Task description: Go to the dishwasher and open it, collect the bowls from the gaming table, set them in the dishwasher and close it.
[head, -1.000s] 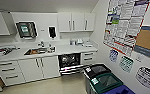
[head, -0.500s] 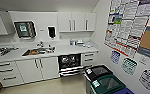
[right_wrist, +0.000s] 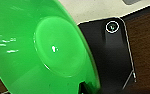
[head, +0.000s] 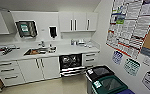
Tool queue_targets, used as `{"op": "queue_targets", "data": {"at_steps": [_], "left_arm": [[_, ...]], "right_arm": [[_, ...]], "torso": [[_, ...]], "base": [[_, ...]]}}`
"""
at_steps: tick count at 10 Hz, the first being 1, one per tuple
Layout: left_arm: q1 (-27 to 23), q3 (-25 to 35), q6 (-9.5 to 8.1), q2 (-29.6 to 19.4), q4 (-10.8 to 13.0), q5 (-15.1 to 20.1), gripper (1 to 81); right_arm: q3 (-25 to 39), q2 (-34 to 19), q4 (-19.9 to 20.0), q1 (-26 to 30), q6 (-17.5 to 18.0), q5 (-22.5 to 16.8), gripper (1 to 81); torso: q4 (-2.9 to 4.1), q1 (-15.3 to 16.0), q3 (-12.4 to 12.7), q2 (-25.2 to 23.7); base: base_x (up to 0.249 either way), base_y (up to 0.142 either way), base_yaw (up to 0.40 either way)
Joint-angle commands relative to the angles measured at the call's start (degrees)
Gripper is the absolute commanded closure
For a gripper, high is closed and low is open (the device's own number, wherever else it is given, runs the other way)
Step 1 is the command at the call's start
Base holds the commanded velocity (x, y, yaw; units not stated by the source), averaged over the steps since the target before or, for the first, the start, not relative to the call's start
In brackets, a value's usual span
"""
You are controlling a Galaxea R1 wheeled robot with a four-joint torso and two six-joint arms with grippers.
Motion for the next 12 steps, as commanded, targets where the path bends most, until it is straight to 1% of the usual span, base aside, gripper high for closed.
{"op": "queue_targets", "data": {"at_steps": [1, 12], "left_arm": [[-3.61, 1.09, 0.12, -0.84, 0.52, 1.77, 81.1], [-3.61, 1.09, 0.04, -0.92, 0.34, 1.41, 81.1]], "right_arm": [[0.61, -0.21, -0.76, 2.87, -0.32, -2.56, 81.1], [0.70, -0.21, -0.84, 2.78, -0.32, -2.56, 81.1]], "torso": [[0.00, 0.01, 0.00, 0.00], [0.00, 0.01, 0.00, 0.00]], "base": [[0.000, 0.000, 0.000], [0.000, 0.000, 0.000]]}}
